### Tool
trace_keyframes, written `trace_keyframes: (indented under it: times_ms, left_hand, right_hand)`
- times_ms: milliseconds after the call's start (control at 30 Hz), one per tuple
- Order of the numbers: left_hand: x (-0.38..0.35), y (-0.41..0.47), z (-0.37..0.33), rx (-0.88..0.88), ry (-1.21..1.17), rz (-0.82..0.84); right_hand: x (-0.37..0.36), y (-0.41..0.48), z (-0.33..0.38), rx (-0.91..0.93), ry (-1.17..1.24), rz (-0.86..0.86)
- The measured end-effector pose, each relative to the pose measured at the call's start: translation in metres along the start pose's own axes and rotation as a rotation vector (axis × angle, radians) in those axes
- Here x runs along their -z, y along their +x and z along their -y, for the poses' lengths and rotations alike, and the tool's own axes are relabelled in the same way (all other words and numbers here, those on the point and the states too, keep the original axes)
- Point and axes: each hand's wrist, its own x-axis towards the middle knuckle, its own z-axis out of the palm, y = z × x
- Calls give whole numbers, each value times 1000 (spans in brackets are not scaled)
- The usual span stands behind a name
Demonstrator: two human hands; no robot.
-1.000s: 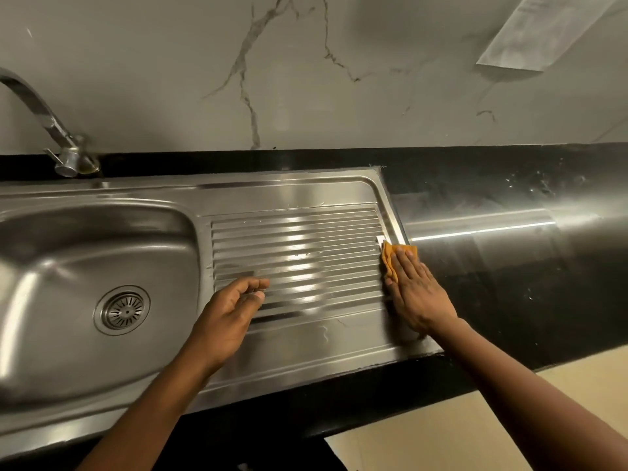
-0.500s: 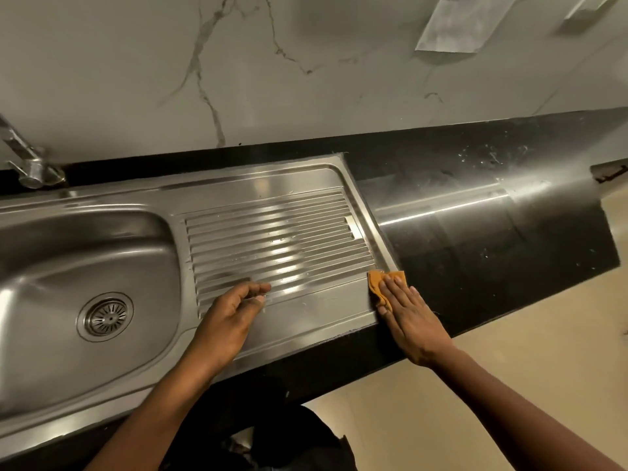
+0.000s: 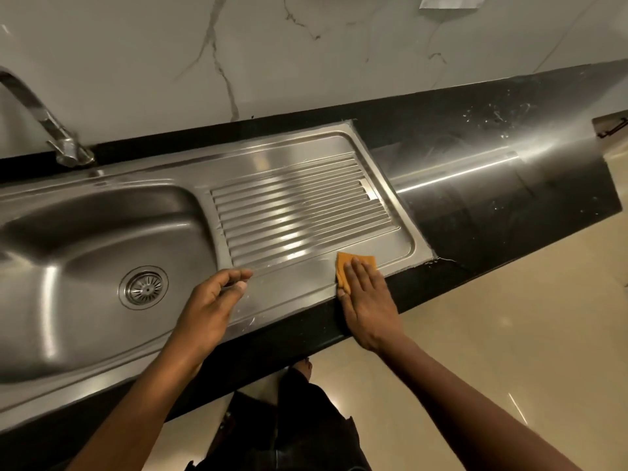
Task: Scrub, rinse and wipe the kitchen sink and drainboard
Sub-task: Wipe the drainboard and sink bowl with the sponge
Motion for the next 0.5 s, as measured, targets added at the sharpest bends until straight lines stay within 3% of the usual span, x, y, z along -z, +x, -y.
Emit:
trace_keyframes:
  times_ms: [333,500]
  left_hand:
    - [48,-41,24,-3,-40,-77]
    - [66,-50,26,-22,-19,-93]
  right_hand:
    - [-62,-44,181,197,72,74]
    - [-63,-53,224,249,175,76]
